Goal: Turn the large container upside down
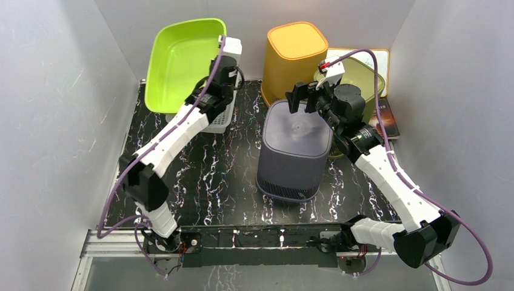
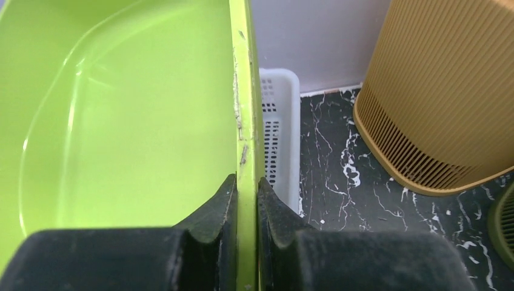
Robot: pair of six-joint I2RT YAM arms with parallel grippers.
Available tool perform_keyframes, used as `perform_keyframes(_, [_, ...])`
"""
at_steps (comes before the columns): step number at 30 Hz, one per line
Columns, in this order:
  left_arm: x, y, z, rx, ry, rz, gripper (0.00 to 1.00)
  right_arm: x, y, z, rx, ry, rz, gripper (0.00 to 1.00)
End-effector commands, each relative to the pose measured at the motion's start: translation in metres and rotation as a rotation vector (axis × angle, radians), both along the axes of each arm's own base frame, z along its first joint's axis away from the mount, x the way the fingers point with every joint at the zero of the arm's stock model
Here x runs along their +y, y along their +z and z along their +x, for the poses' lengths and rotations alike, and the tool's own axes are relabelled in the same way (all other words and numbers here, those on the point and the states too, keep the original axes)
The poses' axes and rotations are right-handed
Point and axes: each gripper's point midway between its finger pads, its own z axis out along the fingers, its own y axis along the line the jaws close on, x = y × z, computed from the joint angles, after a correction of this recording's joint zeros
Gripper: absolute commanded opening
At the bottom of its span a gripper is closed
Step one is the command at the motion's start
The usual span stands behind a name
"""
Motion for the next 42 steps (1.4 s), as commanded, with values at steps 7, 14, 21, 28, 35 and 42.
perform_keyframes(7, [0.051,0.059,-0.084,-0.02,0.004,-0.086,0.0,0.002,0.028,-0.005,-0.083,0.027,0.054,0.98])
perform_keyframes(14, [0.043,0.062,-0.136,0.051,-0.127,-0.269,0.0,0.005,0.027,-0.004,-0.077,0.04,0.052,0.98])
perform_keyframes(21, [0.009,0.09,-0.179,0.065,-0.34,-0.551,0.0,0.008,0.023,0.0,-0.066,0.047,0.049,0.98])
perform_keyframes(28, [-0.03,0.098,-0.212,0.115,-0.543,-0.818,0.0,0.007,0.026,0.0,-0.071,0.045,0.048,0.98])
perform_keyframes(35, [-0.055,0.069,-0.227,0.201,-0.627,-1.041,0.0,0.005,0.031,-0.003,-0.081,0.043,0.048,0.98])
perform_keyframes(42, [-0.043,0.085,-0.247,0.165,-0.624,-1.175,0.0,0.007,0.033,-0.002,-0.084,0.048,0.049,0.98])
